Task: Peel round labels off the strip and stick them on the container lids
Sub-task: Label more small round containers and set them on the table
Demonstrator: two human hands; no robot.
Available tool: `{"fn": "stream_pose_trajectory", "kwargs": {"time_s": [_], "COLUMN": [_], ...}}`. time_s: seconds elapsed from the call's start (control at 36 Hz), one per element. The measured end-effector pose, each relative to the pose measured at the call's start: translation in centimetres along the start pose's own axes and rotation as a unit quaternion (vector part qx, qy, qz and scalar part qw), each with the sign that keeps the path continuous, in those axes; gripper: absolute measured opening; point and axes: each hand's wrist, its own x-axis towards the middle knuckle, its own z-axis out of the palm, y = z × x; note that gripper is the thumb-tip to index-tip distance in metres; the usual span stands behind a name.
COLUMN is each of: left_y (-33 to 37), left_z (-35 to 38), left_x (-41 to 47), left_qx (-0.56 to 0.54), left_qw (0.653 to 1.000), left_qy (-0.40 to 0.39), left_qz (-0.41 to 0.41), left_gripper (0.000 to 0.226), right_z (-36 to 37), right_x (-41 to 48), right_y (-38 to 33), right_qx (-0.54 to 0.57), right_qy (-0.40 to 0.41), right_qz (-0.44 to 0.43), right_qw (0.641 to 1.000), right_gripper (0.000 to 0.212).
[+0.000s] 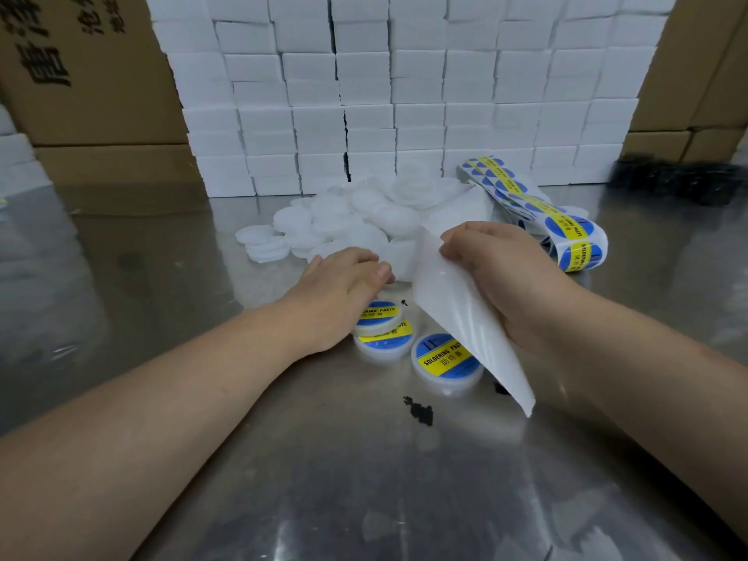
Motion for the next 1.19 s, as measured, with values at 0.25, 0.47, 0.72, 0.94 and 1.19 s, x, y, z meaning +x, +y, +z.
{"fn": "stream_pose_trajectory", "kwargs": {"time_s": [0.25,0.47,0.72,0.94,1.19], "left_y": [-0.1,-0.3,-0.4,-0.3,-0.5], "left_z": [0.3,0.4,0.3,0.2,0.2], "left_x": [0.2,0.5,0.2,0.3,0.4], "left_qx": [0.003,0.001,-0.047,-0.024,-0.023], "left_qw": [0.997,1.0,0.997,0.999,0.999], "left_qy": [-0.074,-0.03,-0.053,-0.035,0.036], "left_qz": [-0.005,-0.001,-0.007,0.005,-0.013], "left_gripper": [0.051,0.03,0.049,0.044,0.036], "right_z": [-0.5,-1.1,-1.3,-0.8,-0.3], "right_x": [0.4,0.3,0.4,0.0,-0.3], "right_y": [-0.4,-1.3,-1.0,-0.8,-0.5], "right_qx": [-0.005,-0.02,-0.063,-0.161,-0.09], "right_qy": [-0.074,-0.138,-0.162,-0.079,-0.022], "right_qz": [0.037,0.089,0.017,-0.07,-0.1], "right_qw": [0.997,0.986,0.985,0.981,0.991], "right_gripper": [0.022,0.035,0.038,0.029,0.021]}}
